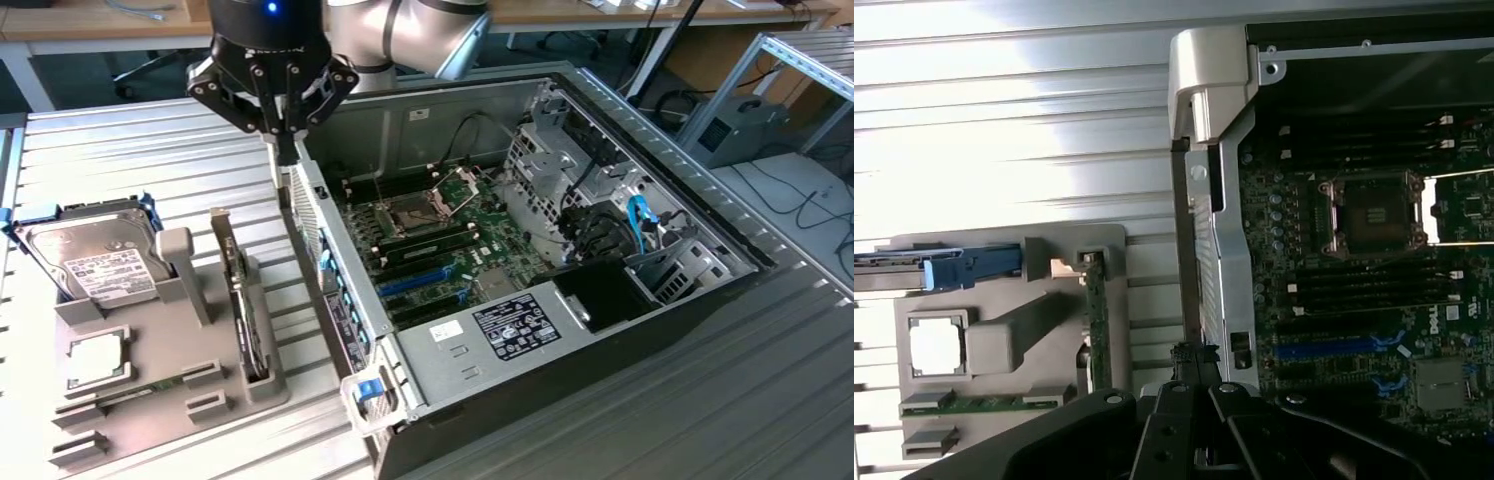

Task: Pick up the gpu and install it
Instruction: 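Reach for the gpu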

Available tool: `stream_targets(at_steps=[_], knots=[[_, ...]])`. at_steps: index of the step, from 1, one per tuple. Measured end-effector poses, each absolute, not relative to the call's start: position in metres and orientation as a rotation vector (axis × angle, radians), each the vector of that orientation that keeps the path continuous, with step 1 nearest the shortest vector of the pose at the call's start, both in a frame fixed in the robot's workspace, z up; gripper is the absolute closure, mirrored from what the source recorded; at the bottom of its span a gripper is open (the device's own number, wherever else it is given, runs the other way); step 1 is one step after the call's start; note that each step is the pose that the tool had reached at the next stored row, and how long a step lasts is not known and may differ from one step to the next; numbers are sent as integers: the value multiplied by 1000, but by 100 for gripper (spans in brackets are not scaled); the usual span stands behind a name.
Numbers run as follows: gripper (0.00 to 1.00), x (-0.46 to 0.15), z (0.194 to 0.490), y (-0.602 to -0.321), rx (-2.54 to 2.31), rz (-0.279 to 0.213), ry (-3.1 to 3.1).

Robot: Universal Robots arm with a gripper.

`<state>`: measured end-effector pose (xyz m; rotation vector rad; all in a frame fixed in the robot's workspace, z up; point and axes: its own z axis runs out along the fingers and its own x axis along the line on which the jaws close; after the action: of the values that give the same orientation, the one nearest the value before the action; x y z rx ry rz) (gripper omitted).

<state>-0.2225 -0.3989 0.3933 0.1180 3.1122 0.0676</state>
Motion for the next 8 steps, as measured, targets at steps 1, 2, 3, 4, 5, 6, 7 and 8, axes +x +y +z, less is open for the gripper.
stream_targets(at_steps=[1, 2, 3, 4, 5, 6, 7, 8], knots=[[89, -224, 393, -399, 118, 68, 3112], [89, -225, 393, -399, 118, 68, 3112], [89, -226, 393, -399, 118, 68, 3112], [89, -227, 393, -399, 118, 68, 3112], [89, -228, 393, -399, 118, 68, 3112], [89, -229, 393, -399, 118, 68, 3112], [89, -230, 393, -399, 118, 68, 3112], [89, -230, 393, -399, 118, 68, 3112]])
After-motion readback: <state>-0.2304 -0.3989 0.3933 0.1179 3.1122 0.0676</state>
